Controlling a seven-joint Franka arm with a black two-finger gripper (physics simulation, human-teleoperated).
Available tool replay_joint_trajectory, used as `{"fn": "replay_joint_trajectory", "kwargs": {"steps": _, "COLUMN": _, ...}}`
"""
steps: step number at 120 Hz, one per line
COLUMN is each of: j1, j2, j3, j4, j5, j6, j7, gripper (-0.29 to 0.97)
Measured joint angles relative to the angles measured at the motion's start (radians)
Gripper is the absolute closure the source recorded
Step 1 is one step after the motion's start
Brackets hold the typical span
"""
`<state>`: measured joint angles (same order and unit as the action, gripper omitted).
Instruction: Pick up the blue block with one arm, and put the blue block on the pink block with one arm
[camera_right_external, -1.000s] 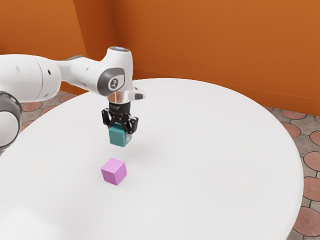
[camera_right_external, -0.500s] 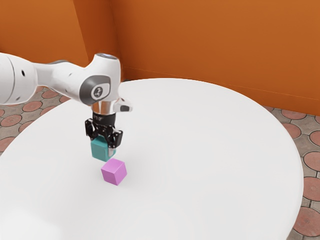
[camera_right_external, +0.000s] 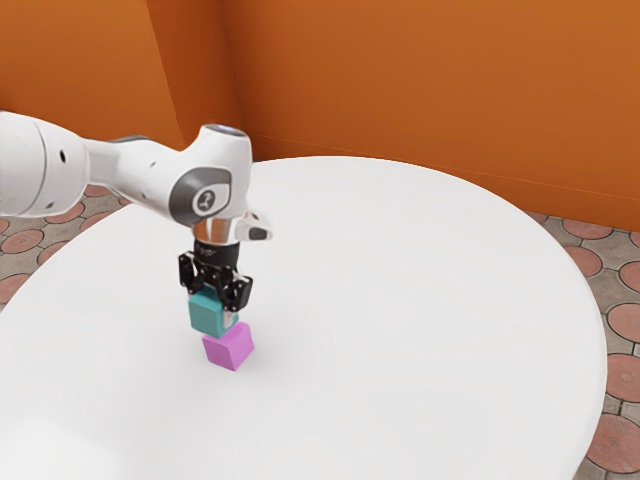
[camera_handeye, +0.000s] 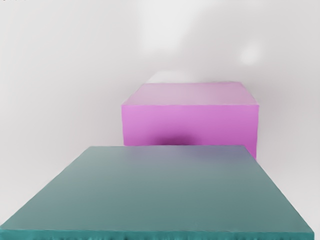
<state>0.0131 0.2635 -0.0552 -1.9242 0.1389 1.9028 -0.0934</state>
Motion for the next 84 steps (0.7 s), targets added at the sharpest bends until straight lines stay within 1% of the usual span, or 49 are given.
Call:
{"fn": "replay_joint_trajectory", "kwargs": {"steps": 6, "j1": -0.001, "j2": 0.002, "j3": 0.0, "j4": 0.001, "j5": 0.001, "j6": 0.002, "j7": 0.001, "gripper": 0.26}}
{"fn": "replay_joint_trajectory", "kwargs": {"steps": 30, "j1": -0.002, "j2": 0.005, "j3": -0.002, "j4": 0.004, "j5": 0.01, "j6": 0.007, "j7": 0.005, "gripper": 0.12}}
{"fn": "replay_joint_trajectory", "kwargs": {"steps": 52, "j1": -0.01, "j2": 0.003, "j3": -0.006, "j4": 0.023, "j5": 0.014, "j6": 0.009, "j7": 0.008, "gripper": 0.05}}
{"fn": "replay_joint_trajectory", "kwargs": {"steps": 72, "j1": -0.017, "j2": -0.006, "j3": -0.008, "j4": 0.089, "j5": 0.028, "j6": 0.005, "j7": 0.012, "gripper": 0.02}}
{"fn": "replay_joint_trajectory", "kwargs": {"steps": 84, "j1": -0.015, "j2": -0.01, "j3": -0.007, "j4": 0.222, "j5": 0.031, "j6": -0.033, "j7": 0.014, "gripper": 0.01}}
